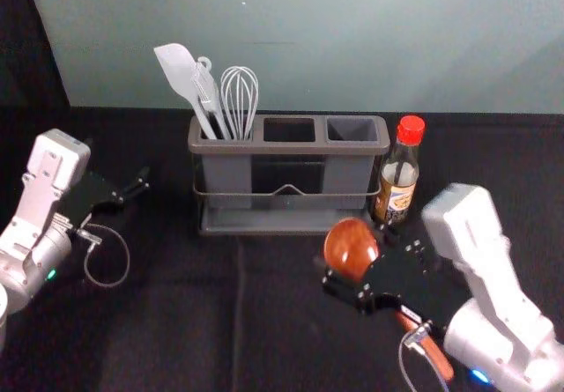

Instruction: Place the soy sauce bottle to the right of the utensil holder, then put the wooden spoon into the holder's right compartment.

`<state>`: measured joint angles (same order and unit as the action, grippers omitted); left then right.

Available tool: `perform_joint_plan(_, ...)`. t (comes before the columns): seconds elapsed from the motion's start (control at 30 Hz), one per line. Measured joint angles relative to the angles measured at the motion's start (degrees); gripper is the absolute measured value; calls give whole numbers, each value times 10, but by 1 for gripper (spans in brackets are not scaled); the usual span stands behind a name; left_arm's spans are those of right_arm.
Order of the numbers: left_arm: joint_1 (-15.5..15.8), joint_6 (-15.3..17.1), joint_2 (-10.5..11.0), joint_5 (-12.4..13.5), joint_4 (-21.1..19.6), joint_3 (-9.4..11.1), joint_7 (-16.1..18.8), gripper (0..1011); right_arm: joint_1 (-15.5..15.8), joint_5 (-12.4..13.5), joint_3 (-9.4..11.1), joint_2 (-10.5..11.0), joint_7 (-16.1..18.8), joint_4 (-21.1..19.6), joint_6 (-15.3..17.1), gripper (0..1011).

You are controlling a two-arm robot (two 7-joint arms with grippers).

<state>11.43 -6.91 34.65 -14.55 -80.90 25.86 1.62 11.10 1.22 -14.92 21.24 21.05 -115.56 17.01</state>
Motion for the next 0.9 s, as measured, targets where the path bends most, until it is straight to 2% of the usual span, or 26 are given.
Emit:
perform_joint_plan(0.03, 0, 0, 0, 0, 0, 0, 0, 1005, 14, 3, 6, 0, -11, 2, -56, 839)
perform_joint_plan(0.17, 0, 0, 0, 0, 0, 0, 0, 1005, 37, 2, 14, -2, -36, 10, -151, 839)
perform_joint_plan(0.2, 0, 0, 0, 0, 0, 0, 0, 1005, 47, -1, 18, -5, -48, 16, -198, 838)
perform_joint_plan(0.23, 0, 0, 0, 0, 0, 0, 0, 1005, 51, -2, 20, -8, -54, 19, -221, 839)
perform_joint_plan(0.27, 0, 0, 0, 0, 0, 0, 0, 1005, 58, -2, 24, -14, -63, 27, -263, 839)
perform_joint_plan(0.33, 0, 0, 0, 0, 0, 0, 0, 1005, 64, -2, 28, -22, -73, 36, -303, 839)
perform_joint_plan(0.37, 0, 0, 0, 0, 0, 0, 0, 1005, 67, -1, 32, -30, -80, 43, -337, 839)
perform_joint_plan(0.43, 0, 0, 0, 0, 0, 0, 0, 1005, 69, -1, 35, -37, -84, 50, -363, 839)
perform_joint_plan(0.47, 0, 0, 0, 0, 0, 0, 0, 1005, 71, 1, 39, -44, -88, 56, -387, 839)
perform_joint_plan(0.57, 0, 0, 0, 0, 0, 0, 0, 1005, 74, 7, 47, -56, -95, 64, -421, 839)
perform_joint_plan(0.7, 0, 0, 0, 0, 0, 0, 0, 1005, 79, 12, 56, -69, -103, 67, -440, 839)
perform_joint_plan(0.8, 0, 0, 0, 0, 0, 0, 0, 1005, 81, 14, 62, -75, -106, 67, -442, 839)
perform_joint_plan(0.9, 0, 0, 0, 0, 0, 0, 0, 1005, 80, 12, 67, -80, -105, 68, -427, 839)
